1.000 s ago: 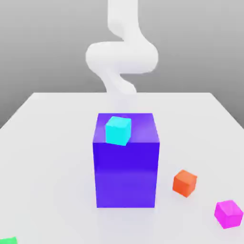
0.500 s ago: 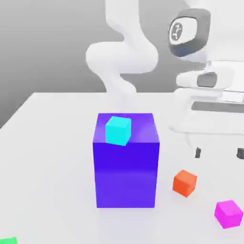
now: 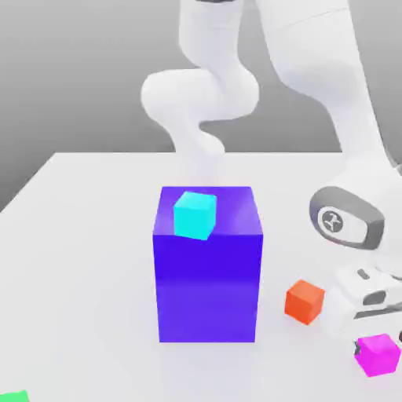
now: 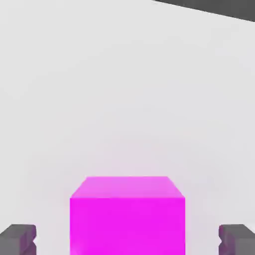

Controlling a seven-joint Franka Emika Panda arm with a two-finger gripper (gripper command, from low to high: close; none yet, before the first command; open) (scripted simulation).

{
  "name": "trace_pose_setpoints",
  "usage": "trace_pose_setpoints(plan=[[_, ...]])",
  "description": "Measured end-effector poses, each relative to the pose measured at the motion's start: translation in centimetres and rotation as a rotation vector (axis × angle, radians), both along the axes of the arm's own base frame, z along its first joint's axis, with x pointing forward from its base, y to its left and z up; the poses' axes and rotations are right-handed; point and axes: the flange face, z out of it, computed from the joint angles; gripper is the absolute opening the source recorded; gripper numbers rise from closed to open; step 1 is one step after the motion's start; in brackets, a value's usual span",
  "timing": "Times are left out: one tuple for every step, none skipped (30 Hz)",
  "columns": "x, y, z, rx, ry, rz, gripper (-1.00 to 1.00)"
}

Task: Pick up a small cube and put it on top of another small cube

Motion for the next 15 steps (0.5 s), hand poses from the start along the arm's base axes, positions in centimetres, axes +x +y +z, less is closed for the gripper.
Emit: trace_pose_setpoints(plan=[[0.0,0.0,0.0,0.0,0.0,0.0,-1.0],[0.0,0.0,0.0,0.001,-0.001,0.0,-1.0],[0.0,0.0,0.0,0.001,-0.001,0.0,-1.0],[-0.1,0.0,-0.6,0.001,-0.001,0.001,-1.0],[0.0,0.0,-0.1,0.001,0.0,0.0,-1.0],[0.0,0.1,0.8,0.001,-0.001,0.0,-1.0],[0.1,0.1,2.0,0.002,-0.001,-0.001,-1.0],[0.1,0.1,3.3,0.002,0.0,-0.001,-1.0],[0.0,0.0,4.6,0.001,0.0,-0.001,-1.0],[1.1,-1.3,5.2,-0.003,0.002,-0.034,-1.0],[2.5,-3.0,5.5,-0.007,0.005,-0.079,-1.0],[4.0,-5.1,5.7,-0.011,0.009,-0.132,-1.0],[5.6,-7.4,5.8,-0.015,0.012,-0.189,-1.0],[7.1,-9.8,5.9,-0.018,0.016,-0.246,-1.0],[8.4,-12.3,6.1,-0.02,0.019,-0.301,-1.0]])
